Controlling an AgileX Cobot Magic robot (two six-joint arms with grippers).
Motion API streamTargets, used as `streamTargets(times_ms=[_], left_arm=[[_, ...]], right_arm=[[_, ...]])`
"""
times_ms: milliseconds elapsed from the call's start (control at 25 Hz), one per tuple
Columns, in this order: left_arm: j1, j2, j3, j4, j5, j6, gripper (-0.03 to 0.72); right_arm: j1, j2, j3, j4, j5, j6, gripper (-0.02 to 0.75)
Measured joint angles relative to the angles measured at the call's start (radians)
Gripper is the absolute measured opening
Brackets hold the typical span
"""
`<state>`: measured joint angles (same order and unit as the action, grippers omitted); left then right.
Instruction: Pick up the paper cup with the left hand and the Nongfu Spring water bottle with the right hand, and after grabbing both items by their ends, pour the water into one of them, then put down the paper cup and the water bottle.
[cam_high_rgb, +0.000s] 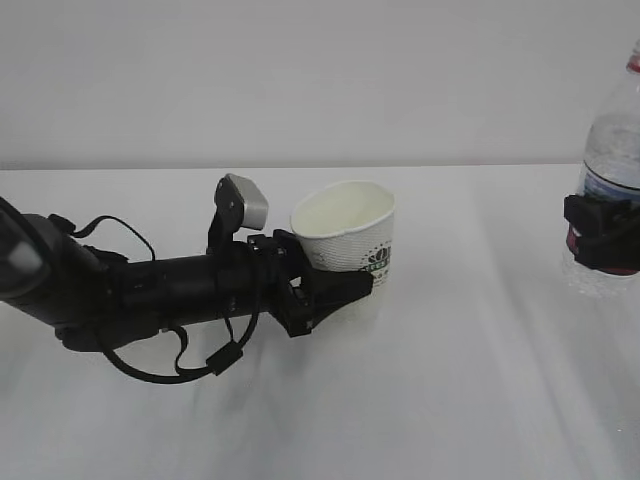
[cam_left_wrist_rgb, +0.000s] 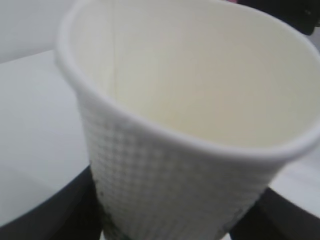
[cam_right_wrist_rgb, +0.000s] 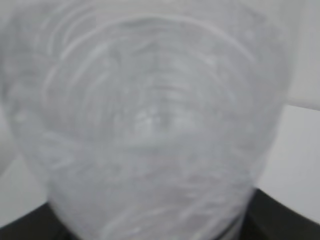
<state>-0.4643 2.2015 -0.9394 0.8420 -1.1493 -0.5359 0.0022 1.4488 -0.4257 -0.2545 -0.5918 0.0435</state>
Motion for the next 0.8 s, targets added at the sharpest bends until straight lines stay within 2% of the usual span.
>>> streamTargets(times_ms=[800], left_arm=[[-0.112,0.0,-0.026,0.113,0.045,-0.034,0.49]], right_arm=[[0.0,-0.276,0.01,0.002,0.308,0.05,0.422]])
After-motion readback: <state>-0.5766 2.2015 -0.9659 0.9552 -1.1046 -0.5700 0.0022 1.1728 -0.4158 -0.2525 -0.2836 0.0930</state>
